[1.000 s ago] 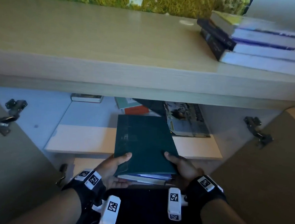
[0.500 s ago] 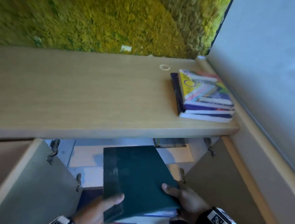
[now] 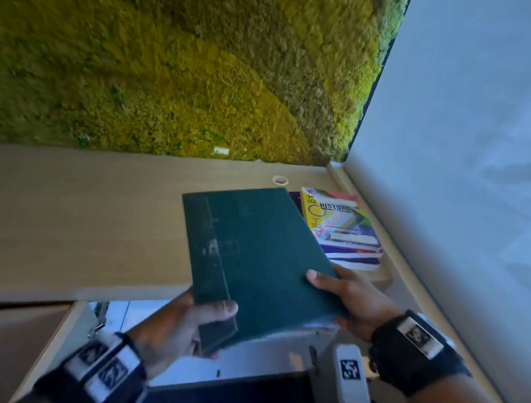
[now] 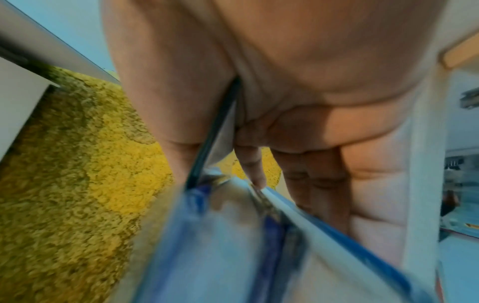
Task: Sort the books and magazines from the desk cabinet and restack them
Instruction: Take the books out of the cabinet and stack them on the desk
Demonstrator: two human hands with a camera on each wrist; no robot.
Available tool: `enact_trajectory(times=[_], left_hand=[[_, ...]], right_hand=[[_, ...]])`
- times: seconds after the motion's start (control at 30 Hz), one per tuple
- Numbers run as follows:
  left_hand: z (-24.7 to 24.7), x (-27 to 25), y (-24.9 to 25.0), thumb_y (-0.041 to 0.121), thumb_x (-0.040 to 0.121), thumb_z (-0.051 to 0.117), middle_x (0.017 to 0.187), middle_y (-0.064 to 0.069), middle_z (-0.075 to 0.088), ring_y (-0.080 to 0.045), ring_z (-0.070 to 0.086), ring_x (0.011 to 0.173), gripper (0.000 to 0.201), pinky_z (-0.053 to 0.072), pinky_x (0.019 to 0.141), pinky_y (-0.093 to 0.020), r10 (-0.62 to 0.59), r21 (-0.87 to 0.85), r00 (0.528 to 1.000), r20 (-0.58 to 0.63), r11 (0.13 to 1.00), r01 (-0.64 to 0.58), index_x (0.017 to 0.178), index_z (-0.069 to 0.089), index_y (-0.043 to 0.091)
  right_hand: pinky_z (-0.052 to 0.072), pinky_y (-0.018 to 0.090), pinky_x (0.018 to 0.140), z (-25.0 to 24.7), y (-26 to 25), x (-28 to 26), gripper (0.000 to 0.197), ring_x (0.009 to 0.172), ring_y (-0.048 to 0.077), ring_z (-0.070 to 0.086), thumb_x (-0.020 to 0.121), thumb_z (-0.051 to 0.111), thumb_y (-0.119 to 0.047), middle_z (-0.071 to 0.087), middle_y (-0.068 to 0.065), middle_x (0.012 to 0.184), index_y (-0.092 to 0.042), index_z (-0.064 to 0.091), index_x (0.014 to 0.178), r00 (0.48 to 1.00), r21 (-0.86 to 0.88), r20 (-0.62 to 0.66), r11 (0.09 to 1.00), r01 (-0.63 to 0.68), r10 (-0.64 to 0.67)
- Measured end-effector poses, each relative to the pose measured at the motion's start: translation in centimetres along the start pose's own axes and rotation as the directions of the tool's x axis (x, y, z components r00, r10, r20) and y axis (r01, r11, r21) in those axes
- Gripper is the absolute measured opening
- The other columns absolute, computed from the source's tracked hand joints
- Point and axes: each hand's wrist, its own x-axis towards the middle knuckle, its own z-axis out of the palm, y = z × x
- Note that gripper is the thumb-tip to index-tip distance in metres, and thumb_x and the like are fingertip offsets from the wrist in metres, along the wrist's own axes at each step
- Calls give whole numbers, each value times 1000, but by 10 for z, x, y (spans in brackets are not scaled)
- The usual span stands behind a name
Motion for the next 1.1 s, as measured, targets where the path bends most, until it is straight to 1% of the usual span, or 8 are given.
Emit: enact_trajectory(times=[0.17,0.37,0.47,0.6,0.7,0.87,0.97,1.1], left_hand=[[-28,118,58,26,81,78,87,-8,63,-30,65,81,34,51,74,-37,-76,-132,981,-181,990,52,104,57,11],[-58,218,66,27,92,69,94,-8,64,-29,66,81,17,53,77,-40,-147,-100,943,-298,987,123,97,60,14],[-68,223,62,56,86,68,121,-1,64,-33,70,101,51,55,97,-50,-99,188,952,-290,969,159,126,55,28],[-84,193,55,94,42,66,125,5,59,-32,74,91,128,62,80,-50,151,375,903,-402,927,12,151,34,37],[-77,150,21,67,70,65,98,11,69,-15,72,76,65,60,69,-32,423,411,807,-413,877,-249,124,62,31],[-59,144,-104,51,83,61,91,14,73,-6,71,83,30,58,78,-32,366,484,929,-57,824,-295,101,75,33],[-75,211,-175,48,90,65,119,15,67,-1,63,106,35,51,97,-31,172,670,984,41,726,-155,125,59,45],[-92,342,-223,55,95,56,157,-4,38,-24,46,137,72,41,107,-35,16,863,1000,11,504,-17,157,25,32]], right_hand=[[56,57,98,-27,-16,118,40,116,35,69,93,70,-15,75,14,121,-10,61,132,991,19,-128,999,-30,32],[50,21,42,-43,-18,208,26,70,17,75,98,66,-18,76,13,107,-6,65,121,980,12,-197,1000,-16,18],[48,25,50,-52,-17,213,24,66,14,71,100,62,-34,77,3,91,-14,68,111,982,-38,-191,999,-3,-4],[47,36,72,-71,-9,182,36,84,17,64,86,73,-42,69,6,101,-19,65,113,969,-77,-225,993,92,-107],[54,32,77,-82,24,142,21,88,10,68,96,68,-24,72,-3,102,-21,66,116,881,-267,-370,942,205,-296],[50,29,60,-97,157,137,20,71,23,65,102,57,-13,73,5,77,-3,68,89,936,-368,-308,928,48,-170],[41,26,57,-111,238,187,21,67,25,60,103,54,-7,69,9,76,-6,66,86,944,-389,-328,914,-111,-25],[32,31,61,-143,305,288,17,70,21,49,100,55,-9,53,17,92,-18,63,89,965,-581,-261,792,-187,36]])
